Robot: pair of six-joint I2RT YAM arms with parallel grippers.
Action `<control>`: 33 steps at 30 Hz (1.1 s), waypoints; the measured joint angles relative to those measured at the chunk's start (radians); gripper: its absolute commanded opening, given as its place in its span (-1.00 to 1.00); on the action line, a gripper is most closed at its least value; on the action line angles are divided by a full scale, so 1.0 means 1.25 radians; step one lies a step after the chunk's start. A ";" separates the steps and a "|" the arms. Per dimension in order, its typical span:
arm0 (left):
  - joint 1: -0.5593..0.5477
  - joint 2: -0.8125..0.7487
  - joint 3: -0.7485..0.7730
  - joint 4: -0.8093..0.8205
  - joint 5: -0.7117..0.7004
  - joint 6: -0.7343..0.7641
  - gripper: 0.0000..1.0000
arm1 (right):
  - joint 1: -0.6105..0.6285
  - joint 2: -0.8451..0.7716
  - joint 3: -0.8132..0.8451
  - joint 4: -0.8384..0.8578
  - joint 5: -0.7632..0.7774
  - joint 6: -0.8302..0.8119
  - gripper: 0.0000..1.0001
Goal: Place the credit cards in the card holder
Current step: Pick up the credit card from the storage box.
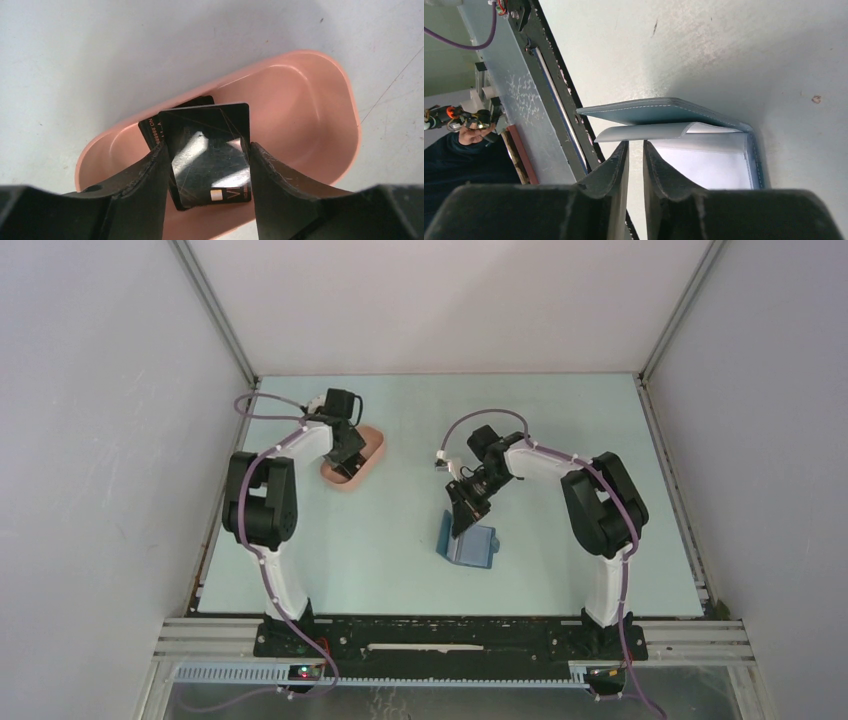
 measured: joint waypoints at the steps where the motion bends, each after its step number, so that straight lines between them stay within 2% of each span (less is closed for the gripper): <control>1: 0.001 -0.002 -0.011 0.013 0.010 0.007 -0.28 | -0.001 -0.002 0.004 -0.003 0.000 -0.005 -0.40; 13: 0.013 -0.043 -0.089 0.092 0.076 0.063 -0.40 | -0.024 -0.008 0.086 -0.048 -0.027 -0.055 -0.30; 17: 0.017 -0.080 -0.121 0.126 0.091 0.075 -0.41 | -0.033 -0.008 0.160 -0.071 -0.038 -0.070 -0.26; 20: 0.021 -0.109 -0.151 0.162 0.106 0.078 -0.42 | -0.032 0.000 0.270 -0.064 -0.052 -0.069 -0.07; 24: 0.033 -0.139 -0.194 0.210 0.135 0.081 -0.44 | -0.026 0.039 0.417 0.028 -0.087 -0.027 0.30; 27: 0.048 -0.150 -0.224 0.248 0.168 0.080 -0.45 | -0.015 0.107 0.507 0.128 -0.127 0.044 0.34; 30: 0.062 -0.152 -0.247 0.278 0.201 0.074 -0.47 | 0.000 0.228 0.632 0.201 -0.140 0.128 0.41; 33: 0.072 -0.153 -0.259 0.295 0.235 0.071 -0.48 | 0.016 0.307 0.659 0.270 -0.121 0.198 0.51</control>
